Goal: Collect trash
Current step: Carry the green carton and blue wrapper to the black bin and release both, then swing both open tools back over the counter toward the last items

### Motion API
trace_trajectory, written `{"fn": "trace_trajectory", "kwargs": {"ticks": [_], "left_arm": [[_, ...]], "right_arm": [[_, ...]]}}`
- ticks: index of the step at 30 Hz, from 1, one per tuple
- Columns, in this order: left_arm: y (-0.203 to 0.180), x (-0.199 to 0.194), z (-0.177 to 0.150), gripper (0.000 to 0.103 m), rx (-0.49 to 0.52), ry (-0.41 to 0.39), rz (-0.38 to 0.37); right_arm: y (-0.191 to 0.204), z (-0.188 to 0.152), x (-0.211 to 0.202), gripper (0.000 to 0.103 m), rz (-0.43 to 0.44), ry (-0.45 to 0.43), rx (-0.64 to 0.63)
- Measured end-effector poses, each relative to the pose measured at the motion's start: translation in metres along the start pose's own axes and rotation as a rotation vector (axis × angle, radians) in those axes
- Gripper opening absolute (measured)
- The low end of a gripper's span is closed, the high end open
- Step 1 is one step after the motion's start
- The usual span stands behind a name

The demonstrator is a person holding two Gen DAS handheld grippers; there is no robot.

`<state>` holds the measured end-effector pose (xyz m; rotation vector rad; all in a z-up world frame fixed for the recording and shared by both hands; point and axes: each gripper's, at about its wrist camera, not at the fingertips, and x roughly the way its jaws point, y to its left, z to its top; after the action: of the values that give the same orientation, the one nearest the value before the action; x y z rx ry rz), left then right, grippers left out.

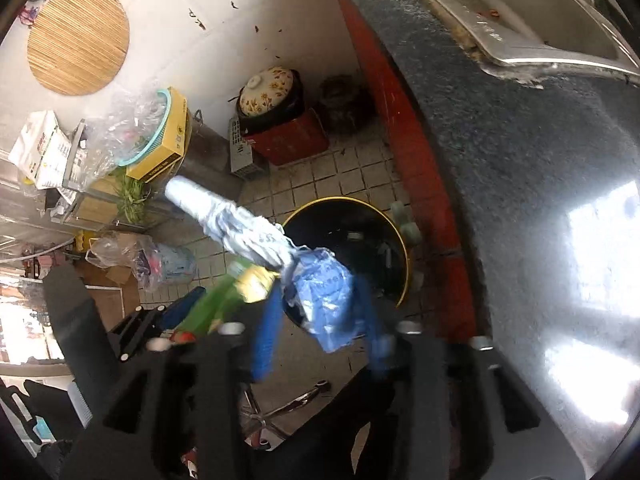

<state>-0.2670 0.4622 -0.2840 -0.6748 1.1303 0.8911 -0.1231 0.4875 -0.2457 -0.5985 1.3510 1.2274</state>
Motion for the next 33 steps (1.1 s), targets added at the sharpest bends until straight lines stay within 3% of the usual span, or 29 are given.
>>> {"fn": "trace_trajectory", "kwargs": {"ticks": [8, 12, 15, 19, 25, 28, 33], "left_arm": [[0.006, -0.004, 0.000, 0.079, 0.018, -0.009, 0.016], [-0.007, -0.025, 0.003, 0.087, 0.058, -0.040, 0.020], [-0.037, -0.047, 0.008, 0.091, 0.138, -0.079, 0.008], [-0.109, -0.082, 0.012, 0.092, 0.288, -0.114, -0.108], [-0.258, -0.130, -0.008, 0.092, 0.641, -0.124, -0.331], [-0.339, -0.158, -0.038, 0.092, 0.834, -0.116, -0.430], [-0.434, -0.197, -0.105, 0.092, 1.085, -0.107, -0.560]], "right_arm": [[-0.010, -0.013, -0.022, 0.068, -0.008, -0.026, -0.009], [-0.036, -0.033, -0.062, 0.074, -0.033, -0.093, 0.027], [-0.072, -0.059, -0.109, 0.079, -0.073, -0.176, 0.109], [-0.126, -0.108, -0.174, 0.081, -0.160, -0.283, 0.235], [-0.209, -0.225, -0.284, 0.081, -0.355, -0.453, 0.519], [-0.236, -0.285, -0.321, 0.081, -0.420, -0.510, 0.654], [-0.262, -0.395, -0.370, 0.081, -0.535, -0.584, 0.861]]}}
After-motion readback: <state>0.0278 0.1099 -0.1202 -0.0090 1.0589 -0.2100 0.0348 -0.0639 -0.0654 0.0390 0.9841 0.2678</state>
